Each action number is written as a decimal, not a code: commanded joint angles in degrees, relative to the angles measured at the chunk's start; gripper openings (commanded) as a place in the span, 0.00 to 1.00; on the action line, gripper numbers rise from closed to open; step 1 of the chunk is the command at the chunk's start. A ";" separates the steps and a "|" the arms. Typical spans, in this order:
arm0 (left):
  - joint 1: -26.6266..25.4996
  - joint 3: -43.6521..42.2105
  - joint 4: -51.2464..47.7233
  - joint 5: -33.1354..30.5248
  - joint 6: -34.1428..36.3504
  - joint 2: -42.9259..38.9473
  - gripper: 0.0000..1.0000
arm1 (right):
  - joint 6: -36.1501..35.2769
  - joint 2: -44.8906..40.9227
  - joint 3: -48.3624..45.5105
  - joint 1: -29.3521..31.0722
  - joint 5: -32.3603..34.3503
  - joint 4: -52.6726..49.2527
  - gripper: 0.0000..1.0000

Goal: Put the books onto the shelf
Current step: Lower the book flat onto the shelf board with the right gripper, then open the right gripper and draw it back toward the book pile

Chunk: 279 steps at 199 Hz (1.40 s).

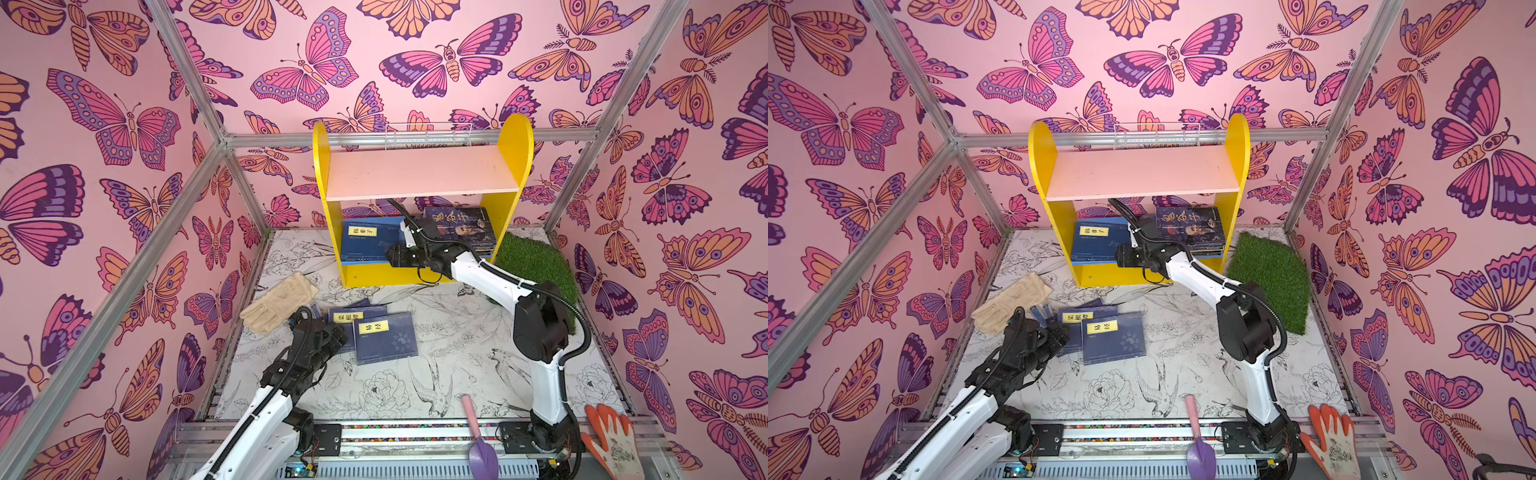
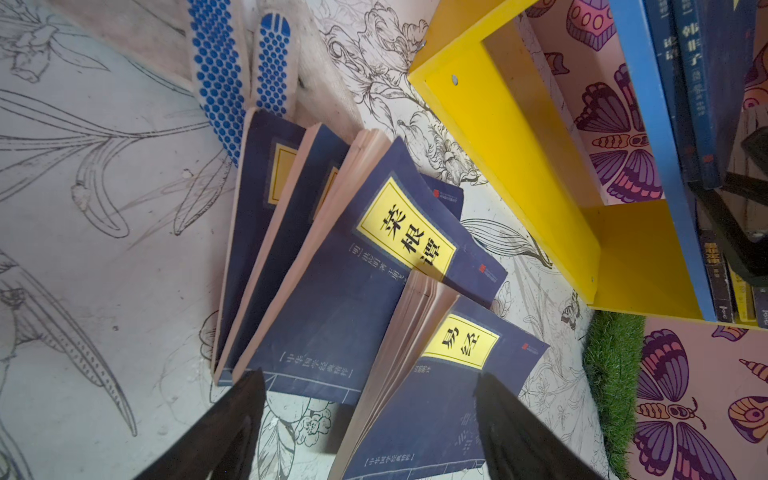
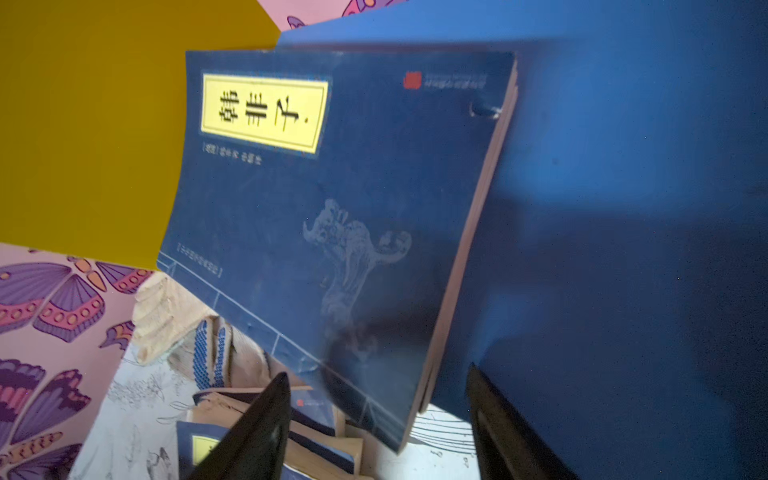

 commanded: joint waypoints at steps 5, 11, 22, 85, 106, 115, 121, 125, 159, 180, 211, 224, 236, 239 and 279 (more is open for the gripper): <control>0.33 0.52 0.24 0.77 0.33 0.48 0.81 | -7.30 -1.91 0.57 1.21 0.44 -4.13 0.67; 0.29 0.62 0.26 0.77 0.31 0.47 0.81 | -7.75 -1.61 0.80 1.23 0.73 -4.47 0.67; 0.29 0.63 0.33 0.77 0.31 0.51 0.81 | -8.87 -1.03 1.62 1.36 0.80 -5.68 0.67; 0.33 0.63 0.30 0.77 0.33 0.68 0.81 | -12.37 1.38 4.06 1.38 2.13 -7.60 0.60; 0.33 0.61 0.34 0.86 0.23 0.80 0.81 | -13.19 2.06 4.88 1.38 2.46 -7.70 0.54; 0.29 0.61 0.27 0.94 0.24 0.84 0.81 | -13.34 2.33 5.21 1.45 2.56 -7.65 0.51; 0.30 0.66 0.35 0.95 0.26 0.92 0.80 | -13.48 2.52 5.36 1.41 2.51 -7.50 0.48; 0.30 0.62 0.32 0.95 0.22 0.93 0.81 | -13.61 2.56 5.50 1.45 2.44 -7.40 0.47; 0.34 0.84 0.35 1.12 0.29 1.55 0.80 | -13.96 3.34 6.70 1.39 1.61 -7.02 0.41; 0.27 0.94 0.51 1.30 0.28 2.07 0.80 | -13.99 3.91 7.18 1.43 1.49 -6.65 0.35; 0.30 0.99 0.75 1.71 0.32 2.62 0.80 | -13.73 4.44 7.76 1.45 1.04 -6.21 0.31; 0.28 0.95 0.82 1.82 0.32 2.78 0.80 | -13.71 4.42 7.64 1.40 0.90 -5.88 0.28; 0.25 0.91 0.87 1.91 0.41 2.75 0.80 | -13.63 4.49 7.75 1.43 0.69 -5.71 0.27; 0.29 0.86 0.90 1.91 0.41 2.77 0.80 | -13.63 4.49 7.73 1.39 0.62 -5.61 0.27; 0.28 0.90 1.07 2.17 0.70 3.13 0.80 | -13.65 3.90 7.17 1.46 0.39 -5.06 0.20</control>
